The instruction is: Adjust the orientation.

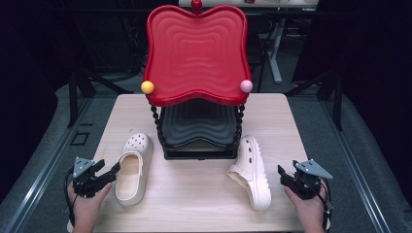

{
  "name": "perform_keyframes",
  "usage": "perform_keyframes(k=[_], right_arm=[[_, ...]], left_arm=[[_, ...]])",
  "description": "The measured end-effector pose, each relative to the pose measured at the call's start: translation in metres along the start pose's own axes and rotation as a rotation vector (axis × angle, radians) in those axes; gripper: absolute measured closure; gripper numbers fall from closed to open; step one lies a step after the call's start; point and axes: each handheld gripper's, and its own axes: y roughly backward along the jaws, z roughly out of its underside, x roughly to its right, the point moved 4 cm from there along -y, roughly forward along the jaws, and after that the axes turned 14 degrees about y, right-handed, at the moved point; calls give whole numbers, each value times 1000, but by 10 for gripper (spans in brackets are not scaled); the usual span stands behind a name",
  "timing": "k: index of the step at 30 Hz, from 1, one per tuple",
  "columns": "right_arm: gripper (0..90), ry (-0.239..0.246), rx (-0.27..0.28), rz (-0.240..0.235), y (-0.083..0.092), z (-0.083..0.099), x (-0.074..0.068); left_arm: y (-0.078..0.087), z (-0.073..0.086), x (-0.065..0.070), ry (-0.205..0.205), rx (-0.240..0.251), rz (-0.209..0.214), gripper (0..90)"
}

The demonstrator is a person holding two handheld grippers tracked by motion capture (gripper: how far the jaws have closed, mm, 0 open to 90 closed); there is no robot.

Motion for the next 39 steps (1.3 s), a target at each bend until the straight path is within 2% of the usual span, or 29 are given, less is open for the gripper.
perform_keyframes(k=[4,6,7,9,13,17,23,27,34,39], right_arm=[[471,20,-5,18,1,2,0],[517,16,-12,-1,0,3,-2],[530,18,-17,-6,-1,3,-3],[550,23,-18,-10,-2,3,-4],[567,44,-31,-9,-2,3,-4],[584,28,-22,-13,-2,4,-4],[586,16,-19,-11,0,3,-3],[590,18,-24,-10,2,3,-4],[596,19,-28,-14,1,3,-5],[612,7,-23,-9,1,3,-3]], left_arm=[[0,0,1,9,8,8,391],[1,0,2,14,8,19,413],[2,0,3,33,1,40,433],[2,0,5,39,1,42,437],[2,0,8,16,3,35,458],[2,0,9,-5,-1,28,477],[7,-2,8,-9,-4,3,480],[10,-3,10,-6,5,15,480],[9,-2,17,-23,11,35,487],[7,-1,23,-52,4,34,521]])
